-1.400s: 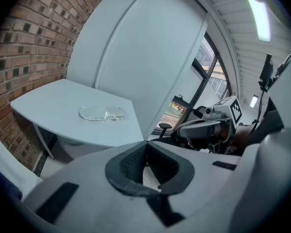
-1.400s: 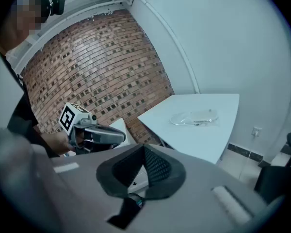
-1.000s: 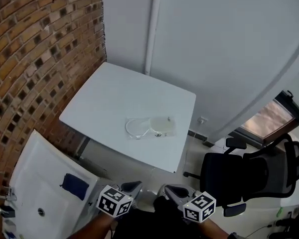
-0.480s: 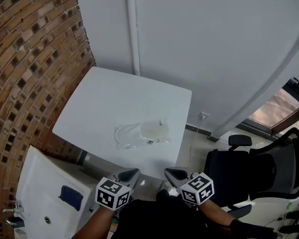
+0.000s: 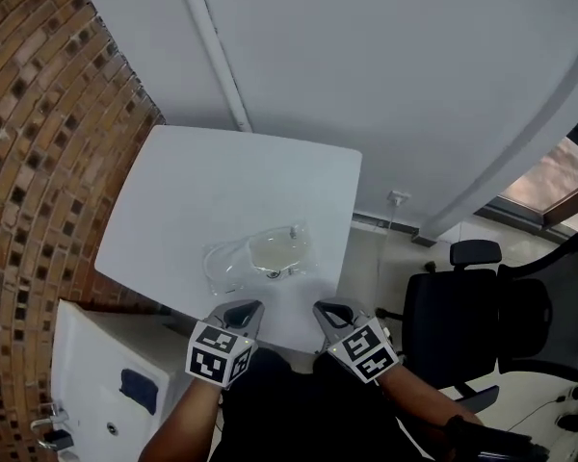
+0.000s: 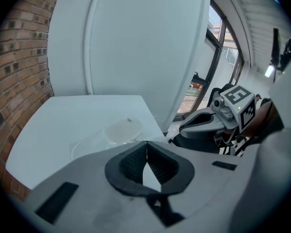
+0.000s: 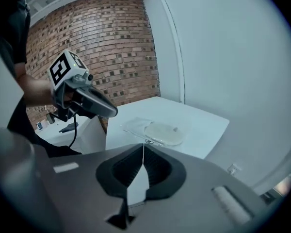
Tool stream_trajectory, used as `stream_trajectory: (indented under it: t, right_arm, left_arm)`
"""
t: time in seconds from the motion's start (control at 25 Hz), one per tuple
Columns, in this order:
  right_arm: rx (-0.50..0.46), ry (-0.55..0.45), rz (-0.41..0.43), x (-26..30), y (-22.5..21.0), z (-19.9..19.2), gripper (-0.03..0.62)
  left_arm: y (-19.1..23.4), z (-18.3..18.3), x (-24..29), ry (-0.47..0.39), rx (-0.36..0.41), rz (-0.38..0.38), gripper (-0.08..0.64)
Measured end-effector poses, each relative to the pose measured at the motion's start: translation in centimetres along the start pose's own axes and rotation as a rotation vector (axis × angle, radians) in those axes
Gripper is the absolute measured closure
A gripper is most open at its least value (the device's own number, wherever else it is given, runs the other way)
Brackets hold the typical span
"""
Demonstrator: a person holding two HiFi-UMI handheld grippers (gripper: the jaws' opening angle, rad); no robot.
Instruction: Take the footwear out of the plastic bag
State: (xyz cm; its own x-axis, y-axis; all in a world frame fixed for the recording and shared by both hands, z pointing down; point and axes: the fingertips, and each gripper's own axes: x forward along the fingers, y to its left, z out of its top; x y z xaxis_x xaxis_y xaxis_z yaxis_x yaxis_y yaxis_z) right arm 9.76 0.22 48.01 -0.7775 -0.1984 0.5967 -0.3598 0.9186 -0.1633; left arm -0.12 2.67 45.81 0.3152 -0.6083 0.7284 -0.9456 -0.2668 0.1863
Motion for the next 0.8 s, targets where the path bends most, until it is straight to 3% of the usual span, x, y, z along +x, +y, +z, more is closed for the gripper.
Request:
stream_trajectory:
  t: [0.2, 0.6, 0.8]
  right_arm:
    - [-0.007, 0.031, -0.063, 2.6, -1.9, -0.4, 0.562]
    - [-0.021, 0.176, -0.26, 8.7, -5.4, -1.4, 0.441]
    - [-0.025, 0.239, -0.314, 10.9, -7.6, -2.3, 0.428]
  left_arm:
    - [3.7, 1.5, 2.9, 0.042, 0.094, 0.019, 0.554]
    - [8.9, 1.4, 10.5, 0.156, 0.278, -0.103, 0.554]
    - [9.4, -0.2, 14.8, 0.222, 0.36, -0.154, 0.554]
